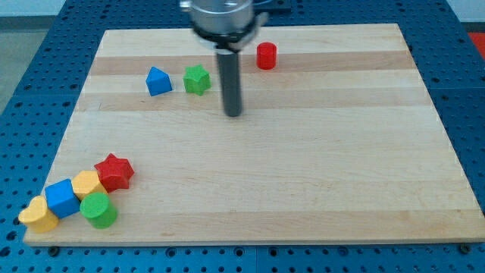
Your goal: Move the red circle to the right side of the green star
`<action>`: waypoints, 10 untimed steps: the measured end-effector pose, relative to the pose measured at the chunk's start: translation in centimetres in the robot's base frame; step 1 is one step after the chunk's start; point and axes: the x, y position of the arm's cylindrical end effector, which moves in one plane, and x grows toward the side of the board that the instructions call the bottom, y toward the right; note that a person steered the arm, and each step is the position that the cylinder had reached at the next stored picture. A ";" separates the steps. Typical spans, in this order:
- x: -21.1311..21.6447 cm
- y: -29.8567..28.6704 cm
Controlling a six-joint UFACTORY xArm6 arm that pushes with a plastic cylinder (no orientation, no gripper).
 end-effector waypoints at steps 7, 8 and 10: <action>-17.9 11.4; -20.0 8.5; -20.7 5.8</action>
